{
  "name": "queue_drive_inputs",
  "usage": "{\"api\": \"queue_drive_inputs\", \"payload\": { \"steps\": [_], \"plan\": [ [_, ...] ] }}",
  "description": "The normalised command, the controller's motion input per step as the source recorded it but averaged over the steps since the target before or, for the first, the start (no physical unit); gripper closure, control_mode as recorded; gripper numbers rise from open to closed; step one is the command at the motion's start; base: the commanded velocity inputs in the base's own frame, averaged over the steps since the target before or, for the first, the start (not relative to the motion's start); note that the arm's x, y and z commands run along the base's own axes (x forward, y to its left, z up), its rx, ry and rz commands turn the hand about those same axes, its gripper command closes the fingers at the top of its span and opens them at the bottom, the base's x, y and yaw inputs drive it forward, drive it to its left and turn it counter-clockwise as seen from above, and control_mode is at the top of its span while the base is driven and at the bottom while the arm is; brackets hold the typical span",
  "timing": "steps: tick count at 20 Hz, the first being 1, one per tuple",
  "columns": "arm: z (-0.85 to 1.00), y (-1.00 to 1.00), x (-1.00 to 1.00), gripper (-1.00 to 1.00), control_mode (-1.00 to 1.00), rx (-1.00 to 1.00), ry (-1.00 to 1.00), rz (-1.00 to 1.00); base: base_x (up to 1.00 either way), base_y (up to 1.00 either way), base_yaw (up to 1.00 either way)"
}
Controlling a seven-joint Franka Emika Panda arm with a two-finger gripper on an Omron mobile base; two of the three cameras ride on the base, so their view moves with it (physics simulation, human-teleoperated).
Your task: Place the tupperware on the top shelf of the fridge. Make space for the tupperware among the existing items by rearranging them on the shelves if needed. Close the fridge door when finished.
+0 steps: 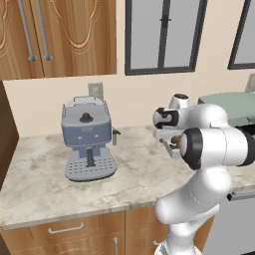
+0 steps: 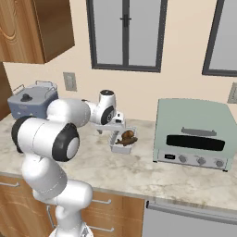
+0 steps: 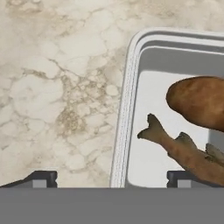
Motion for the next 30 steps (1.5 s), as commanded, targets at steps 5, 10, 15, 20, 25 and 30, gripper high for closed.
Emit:
{"api": "queue_drive_inputs", "payload": {
  "steps": [5,10,15,20,25,30],
  "plan": [
    [-0.41,-0.09,0.17,-1.0,-1.0,0.0,0.0,0.02,0.0,0.0,0.0],
    [-0.19,-0.14,0.26,-1.0,-1.0,0.03,0.0,0.02,0.0,0.0,0.0],
    [-0.24,0.0,0.33,-1.0,-1.0,0.03,0.0,0.02,0.0,0.0,0.0],
    [-0.28,0.0,0.34,-1.0,-1.0,0.02,0.0,0.01,0.0,0.0,0.0],
    [-0.52,0.02,0.06,1.0,-1.0,0.0,0.0,0.04,0.0,0.0,0.0],
    [-0.75,0.06,-0.06,1.0,-1.0,0.0,-0.02,0.04,0.0,0.0,0.0]
  ]
}}
